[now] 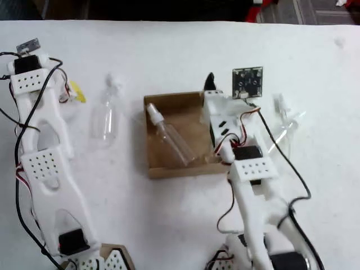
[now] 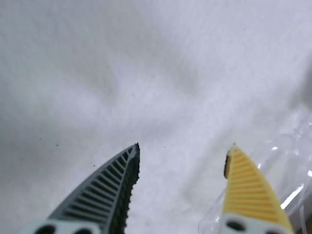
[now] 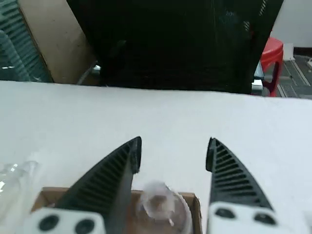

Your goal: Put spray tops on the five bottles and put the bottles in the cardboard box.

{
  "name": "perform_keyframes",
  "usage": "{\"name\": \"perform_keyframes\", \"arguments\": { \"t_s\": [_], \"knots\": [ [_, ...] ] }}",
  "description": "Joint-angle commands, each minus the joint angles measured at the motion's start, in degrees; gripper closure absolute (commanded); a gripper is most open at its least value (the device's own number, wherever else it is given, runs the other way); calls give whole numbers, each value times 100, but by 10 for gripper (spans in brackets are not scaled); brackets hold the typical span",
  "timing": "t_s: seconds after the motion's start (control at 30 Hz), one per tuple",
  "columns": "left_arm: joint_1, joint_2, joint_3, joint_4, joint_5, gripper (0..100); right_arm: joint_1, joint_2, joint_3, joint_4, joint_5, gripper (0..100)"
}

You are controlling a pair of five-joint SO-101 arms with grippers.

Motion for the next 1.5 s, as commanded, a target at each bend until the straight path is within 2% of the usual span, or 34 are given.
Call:
{"name": "perform_keyframes", "arguments": {
  "t_s": [0.0,0.1,0.23,0.63,0.93,1.47],
  "knots": [
    [57,-48,-79,-79,18,736,-743,-910,-1231,1982,747,818],
    [57,-48,-79,-79,18,736,-1288,-664,-2286,3319,1125,818],
    [57,-48,-70,-79,18,736,-1569,532,-3560,4549,1143,818],
    [57,-48,-62,-79,18,736,-1851,5077,-7402,7116,1125,818],
    [57,-48,-88,-79,18,736,-1938,6527,-8853,8057,879,818],
    [57,-48,-79,-79,18,736,-2105,6651,-8923,8119,897,818]
  ]
}}
